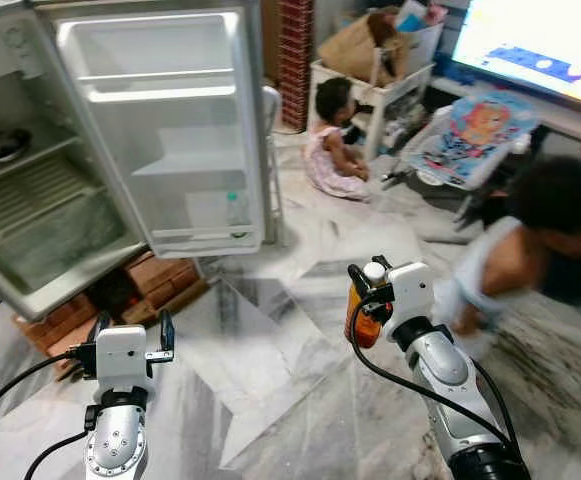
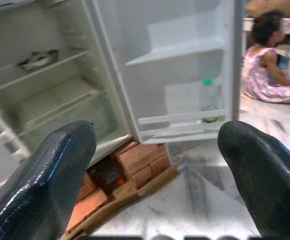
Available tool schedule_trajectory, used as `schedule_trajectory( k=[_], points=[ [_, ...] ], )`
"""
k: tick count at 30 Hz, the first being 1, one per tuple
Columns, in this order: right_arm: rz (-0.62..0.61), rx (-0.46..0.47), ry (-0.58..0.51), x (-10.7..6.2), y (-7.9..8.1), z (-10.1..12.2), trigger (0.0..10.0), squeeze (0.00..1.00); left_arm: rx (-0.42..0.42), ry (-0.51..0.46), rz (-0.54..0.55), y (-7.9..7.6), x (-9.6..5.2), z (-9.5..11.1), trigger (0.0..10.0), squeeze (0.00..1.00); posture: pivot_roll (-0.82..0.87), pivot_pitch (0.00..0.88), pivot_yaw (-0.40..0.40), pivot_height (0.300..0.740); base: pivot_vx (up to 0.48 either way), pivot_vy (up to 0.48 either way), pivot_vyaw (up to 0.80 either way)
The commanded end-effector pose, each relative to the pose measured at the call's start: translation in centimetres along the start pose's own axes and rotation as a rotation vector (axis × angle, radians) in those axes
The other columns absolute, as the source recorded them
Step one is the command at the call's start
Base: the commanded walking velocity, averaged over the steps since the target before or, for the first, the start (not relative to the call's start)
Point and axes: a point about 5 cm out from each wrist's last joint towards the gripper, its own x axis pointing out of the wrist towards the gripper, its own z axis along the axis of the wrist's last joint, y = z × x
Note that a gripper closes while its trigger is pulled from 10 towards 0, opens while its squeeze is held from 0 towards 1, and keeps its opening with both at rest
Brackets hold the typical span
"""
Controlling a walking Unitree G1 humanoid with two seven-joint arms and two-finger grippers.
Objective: Restocking fridge
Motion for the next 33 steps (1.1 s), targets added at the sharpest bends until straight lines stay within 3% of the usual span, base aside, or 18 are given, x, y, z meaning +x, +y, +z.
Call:
schedule_trajectory(
  k=[1, 21, 33],
  points=[
    [0.002, -0.014, -0.049, 0.5, -0.2, 1.0, 10.0, 0.0, -0.001, -0.004, -0.004, 0.4, 0.1, 0.2, 10.0, 0.0, 0.0, 0.032, 0.016, 0.74, 0.0, 0.0, 0.66],
    [0.027, -0.017, -0.037, 0.2, 0.1, 0.6, 10.0, 0.0, -0.007, 0.021, -0.009, -0.1, -0.8, -0.6, 10.0, 0.0, 0.0, 0.045, -0.002, 0.74, 0.027, 0.0, 0.66],
    [0.0, -0.015, -0.018, -0.3, -0.5, 0.1, 10.0, 0.0, -0.011, 0.035, -0.025, -0.2, -1.1, -1.1, 10.0, 0.0, 0.0, 0.013, 0.0, 0.74, 0.214, 0.0, 0.66]
  ],
)
